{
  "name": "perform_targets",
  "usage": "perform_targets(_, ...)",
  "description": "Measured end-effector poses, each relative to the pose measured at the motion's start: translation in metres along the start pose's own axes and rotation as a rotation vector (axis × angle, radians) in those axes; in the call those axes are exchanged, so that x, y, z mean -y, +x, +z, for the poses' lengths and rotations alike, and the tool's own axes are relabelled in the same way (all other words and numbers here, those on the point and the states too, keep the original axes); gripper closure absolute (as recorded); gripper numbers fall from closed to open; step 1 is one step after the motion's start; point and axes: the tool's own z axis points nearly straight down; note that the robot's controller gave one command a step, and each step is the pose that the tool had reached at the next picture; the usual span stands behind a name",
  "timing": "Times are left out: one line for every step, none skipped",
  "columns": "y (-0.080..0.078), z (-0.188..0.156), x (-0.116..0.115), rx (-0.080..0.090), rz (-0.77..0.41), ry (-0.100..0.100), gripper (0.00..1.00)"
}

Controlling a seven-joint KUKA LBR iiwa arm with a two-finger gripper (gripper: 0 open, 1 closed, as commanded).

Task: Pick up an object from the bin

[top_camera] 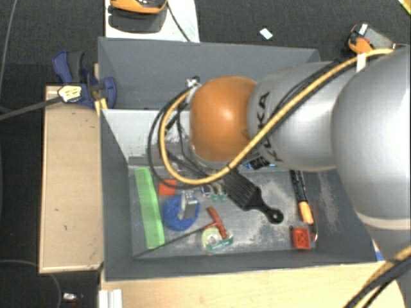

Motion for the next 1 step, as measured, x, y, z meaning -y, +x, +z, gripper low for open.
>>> perform_targets(-0.0044,0.0657,-0.0020,0.011,0.183,-0.002,0.00)
